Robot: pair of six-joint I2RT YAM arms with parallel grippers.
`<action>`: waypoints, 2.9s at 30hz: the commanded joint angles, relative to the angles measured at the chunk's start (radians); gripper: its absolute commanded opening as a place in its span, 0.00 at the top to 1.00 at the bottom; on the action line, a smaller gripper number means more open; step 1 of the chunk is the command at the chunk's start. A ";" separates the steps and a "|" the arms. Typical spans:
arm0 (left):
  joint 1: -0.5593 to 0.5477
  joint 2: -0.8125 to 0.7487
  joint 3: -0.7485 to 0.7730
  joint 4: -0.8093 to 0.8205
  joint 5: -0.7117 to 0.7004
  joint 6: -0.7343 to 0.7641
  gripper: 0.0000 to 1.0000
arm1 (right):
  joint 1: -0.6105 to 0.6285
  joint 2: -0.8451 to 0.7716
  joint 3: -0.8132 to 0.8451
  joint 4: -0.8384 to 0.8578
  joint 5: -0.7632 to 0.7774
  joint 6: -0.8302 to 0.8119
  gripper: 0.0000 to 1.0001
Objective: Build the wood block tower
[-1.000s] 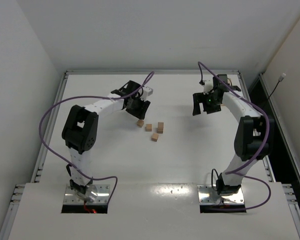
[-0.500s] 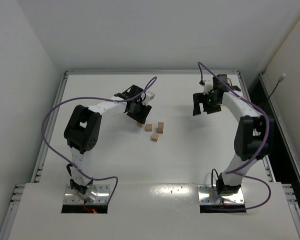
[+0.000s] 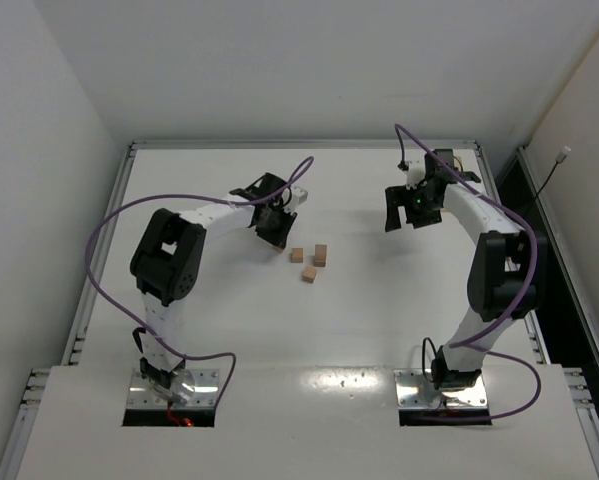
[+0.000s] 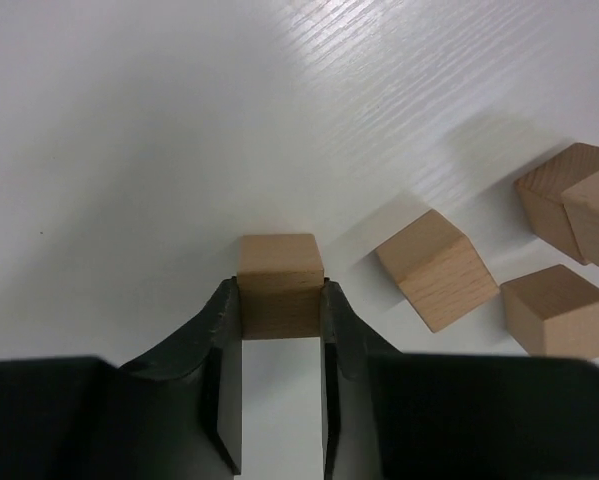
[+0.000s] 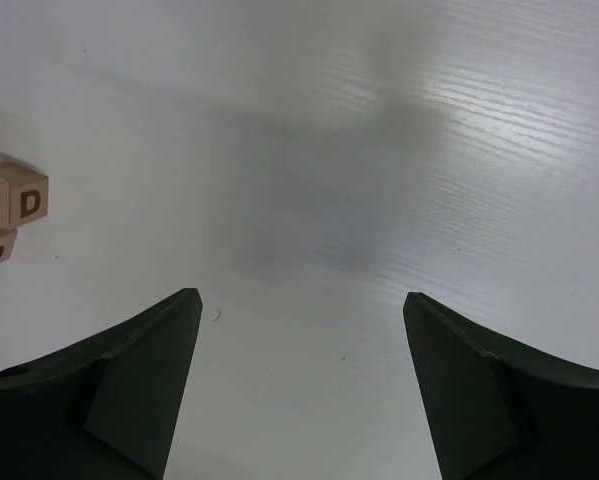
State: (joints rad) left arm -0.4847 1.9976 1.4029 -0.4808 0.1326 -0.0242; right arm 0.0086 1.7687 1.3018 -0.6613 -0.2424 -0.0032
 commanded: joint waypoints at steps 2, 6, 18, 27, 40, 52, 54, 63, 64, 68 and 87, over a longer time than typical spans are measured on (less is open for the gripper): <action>-0.006 0.004 0.022 0.007 0.015 0.003 1.00 | -0.004 0.008 0.031 0.008 0.000 -0.011 0.20; -0.006 -0.077 0.022 0.007 0.024 0.021 1.00 | -0.004 0.008 0.031 0.008 0.000 -0.011 0.20; -0.028 0.183 0.873 -0.778 0.459 0.613 1.00 | 0.005 -0.003 0.033 0.008 -0.023 -0.020 0.20; -0.135 0.174 0.846 -0.742 0.400 0.650 1.00 | 0.005 -0.012 0.031 0.008 -0.023 -0.029 0.20; -0.189 0.219 0.811 -0.742 0.343 0.619 1.00 | 0.005 -0.003 0.031 0.008 -0.032 -0.029 0.20; -0.189 0.259 0.791 -0.713 0.297 0.601 1.00 | 0.005 -0.003 0.031 0.008 -0.041 -0.029 0.20; -0.189 0.259 0.791 -0.713 0.297 0.601 1.00 | 0.005 -0.003 0.031 0.008 -0.041 -0.029 0.20; -0.189 0.288 0.791 -0.703 0.288 0.590 1.00 | 0.005 0.006 0.031 0.008 -0.041 -0.029 0.20; -0.189 0.288 0.791 -0.703 0.288 0.590 1.00 | 0.005 0.006 0.031 0.008 -0.041 -0.029 0.20; -0.189 0.288 0.791 -0.703 0.288 0.590 1.00 | 0.005 0.006 0.031 0.008 -0.041 -0.029 0.20; -0.198 0.316 0.791 -0.694 0.288 0.572 0.95 | 0.005 0.015 0.031 0.008 -0.041 -0.029 0.20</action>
State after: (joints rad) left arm -0.6708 2.3127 2.1883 -1.1866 0.4103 0.5507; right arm 0.0090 1.7718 1.3018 -0.6647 -0.2657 -0.0231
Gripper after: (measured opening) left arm 0.291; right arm 0.796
